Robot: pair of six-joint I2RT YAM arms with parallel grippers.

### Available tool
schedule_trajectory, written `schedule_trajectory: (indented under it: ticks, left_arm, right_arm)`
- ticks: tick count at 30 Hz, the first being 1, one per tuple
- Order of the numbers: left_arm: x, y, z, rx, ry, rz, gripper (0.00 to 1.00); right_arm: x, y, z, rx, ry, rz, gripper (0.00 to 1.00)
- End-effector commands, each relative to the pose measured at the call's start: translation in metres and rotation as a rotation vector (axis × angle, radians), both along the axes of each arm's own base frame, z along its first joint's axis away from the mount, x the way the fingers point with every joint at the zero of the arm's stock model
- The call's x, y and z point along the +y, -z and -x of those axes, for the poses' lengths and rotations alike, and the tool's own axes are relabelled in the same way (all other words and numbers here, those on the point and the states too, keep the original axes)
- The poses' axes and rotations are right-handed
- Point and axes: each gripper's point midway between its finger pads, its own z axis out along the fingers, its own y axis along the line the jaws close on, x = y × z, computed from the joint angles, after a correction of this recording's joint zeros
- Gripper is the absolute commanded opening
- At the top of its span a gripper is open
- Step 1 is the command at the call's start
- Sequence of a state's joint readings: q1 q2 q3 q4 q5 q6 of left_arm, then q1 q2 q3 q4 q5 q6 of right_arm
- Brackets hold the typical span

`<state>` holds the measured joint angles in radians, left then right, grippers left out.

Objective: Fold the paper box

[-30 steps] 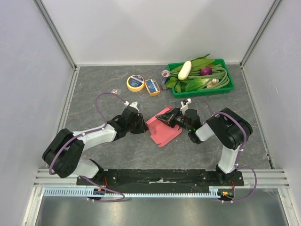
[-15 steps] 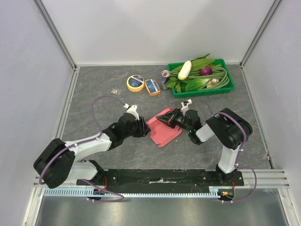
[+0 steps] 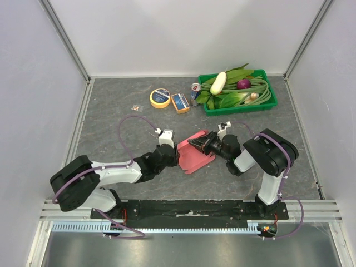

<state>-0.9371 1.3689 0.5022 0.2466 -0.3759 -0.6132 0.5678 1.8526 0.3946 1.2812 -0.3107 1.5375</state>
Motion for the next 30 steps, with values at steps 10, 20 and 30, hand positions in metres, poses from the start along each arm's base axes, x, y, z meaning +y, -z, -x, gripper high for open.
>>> schedule_trajectory:
  ticks: [10,20,30]
  left_arm:
    - [0.007,-0.023,-0.042,-0.224,-0.202,-0.065,0.43]
    - [0.004,-0.020,-0.057,-0.282,-0.226,-0.135,0.35]
    - [-0.001,-0.017,-0.054,-0.282,-0.170,-0.142,0.48]
  right_arm:
    - [-0.004,0.006,0.003,0.026,0.023,-0.005,0.00]
    - [-0.003,0.009,0.003,0.048,0.024,-0.016,0.00]
    - [0.000,0.008,-0.001,0.051,0.018,-0.011,0.00]
